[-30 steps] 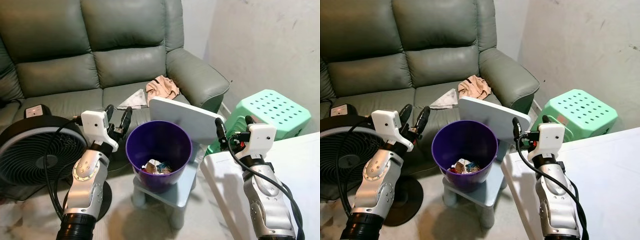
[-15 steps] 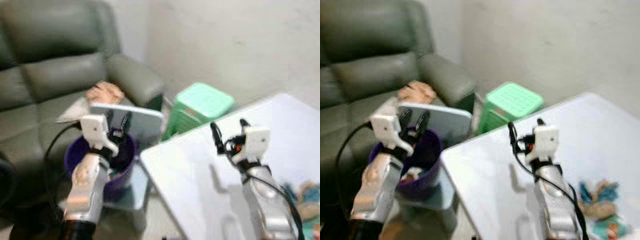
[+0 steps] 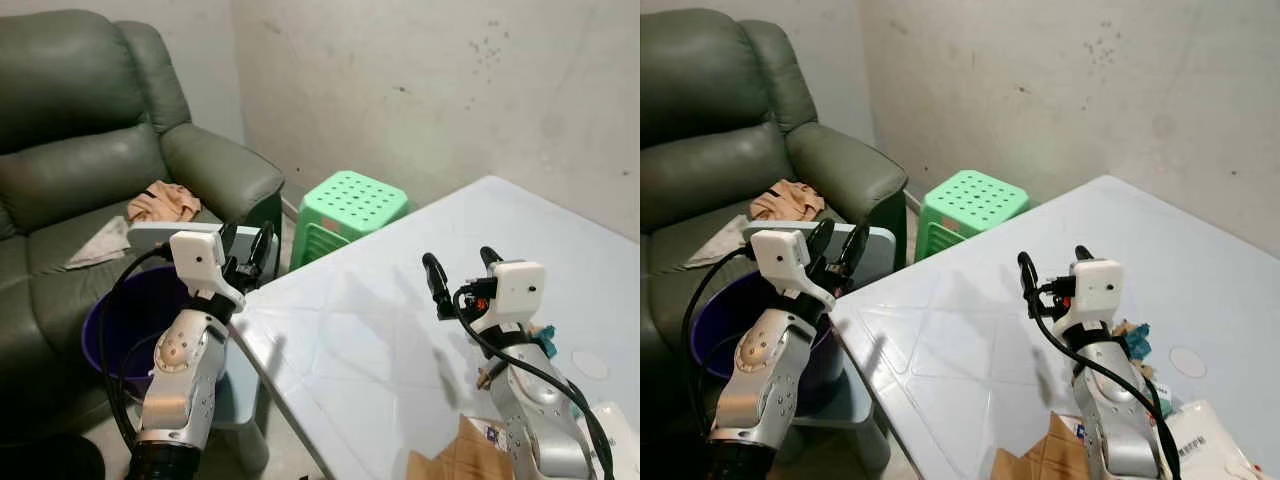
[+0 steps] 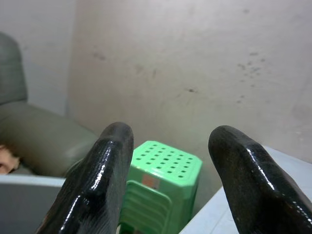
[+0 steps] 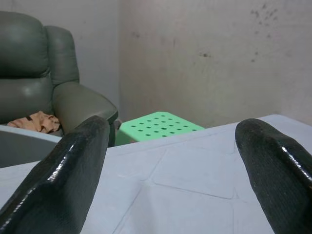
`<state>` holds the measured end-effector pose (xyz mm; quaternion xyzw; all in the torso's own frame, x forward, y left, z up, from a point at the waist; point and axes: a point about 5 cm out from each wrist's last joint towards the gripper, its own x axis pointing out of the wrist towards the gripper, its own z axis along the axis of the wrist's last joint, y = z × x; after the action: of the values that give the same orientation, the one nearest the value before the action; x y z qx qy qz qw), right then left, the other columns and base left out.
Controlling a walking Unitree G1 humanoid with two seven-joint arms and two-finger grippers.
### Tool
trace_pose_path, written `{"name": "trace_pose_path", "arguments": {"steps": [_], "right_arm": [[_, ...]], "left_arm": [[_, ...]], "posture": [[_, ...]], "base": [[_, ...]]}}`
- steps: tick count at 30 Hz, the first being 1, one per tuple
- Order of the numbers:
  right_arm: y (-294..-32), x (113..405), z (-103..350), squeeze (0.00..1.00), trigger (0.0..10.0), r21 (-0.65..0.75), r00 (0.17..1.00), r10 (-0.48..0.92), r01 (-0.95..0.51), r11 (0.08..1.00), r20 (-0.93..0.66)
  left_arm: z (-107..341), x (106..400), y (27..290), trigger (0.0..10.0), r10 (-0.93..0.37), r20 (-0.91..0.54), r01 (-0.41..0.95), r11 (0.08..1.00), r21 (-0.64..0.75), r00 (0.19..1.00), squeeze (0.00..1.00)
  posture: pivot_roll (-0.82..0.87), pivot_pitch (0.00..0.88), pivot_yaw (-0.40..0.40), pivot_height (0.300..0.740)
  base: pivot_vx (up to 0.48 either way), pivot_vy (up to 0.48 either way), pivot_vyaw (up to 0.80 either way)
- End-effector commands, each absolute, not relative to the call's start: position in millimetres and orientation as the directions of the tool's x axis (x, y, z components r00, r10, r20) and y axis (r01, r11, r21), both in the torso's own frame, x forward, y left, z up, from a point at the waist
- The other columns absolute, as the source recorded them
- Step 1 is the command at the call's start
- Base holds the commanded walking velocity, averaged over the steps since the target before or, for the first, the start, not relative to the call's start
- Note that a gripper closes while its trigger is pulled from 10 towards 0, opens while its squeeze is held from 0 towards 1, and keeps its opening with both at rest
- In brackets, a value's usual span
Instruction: Picking trash to rubbish bin
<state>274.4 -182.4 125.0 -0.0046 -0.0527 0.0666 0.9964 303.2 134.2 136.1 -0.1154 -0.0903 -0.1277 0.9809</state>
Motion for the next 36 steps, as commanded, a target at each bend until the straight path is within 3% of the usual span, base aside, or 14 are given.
{"name": "trace_pose_path", "arguments": {"steps": [1,32,36], "right_arm": [[-182,274,131,0.00,10.0,-0.026,0.982,0.146,-0.144,0.989,0.117],[-188,258,118,0.00,10.0,-0.001,0.992,0.113,-0.113,0.994,0.053],[-188,259,118,0.00,10.0,0.000,0.992,0.114,-0.114,0.993,0.052]], "left_arm": [[138,303,134,10.0,-0.223,0.202,0.265,0.941,-0.210,0.954,0.00],[131,288,135,10.0,-0.229,0.169,0.265,0.933,-0.243,0.959,0.00],[131,288,135,10.0,-0.225,0.168,0.262,0.933,-0.246,0.960,0.00]], "posture": [[0.06,0.000,-0.024,0.740],[0.07,0.019,-0.031,0.740],[0.07,0.019,-0.031,0.740]], "base": [[0.000,0.000,0.00],[0.000,0.000,0.00],[0.000,0.306,0.00]]}}
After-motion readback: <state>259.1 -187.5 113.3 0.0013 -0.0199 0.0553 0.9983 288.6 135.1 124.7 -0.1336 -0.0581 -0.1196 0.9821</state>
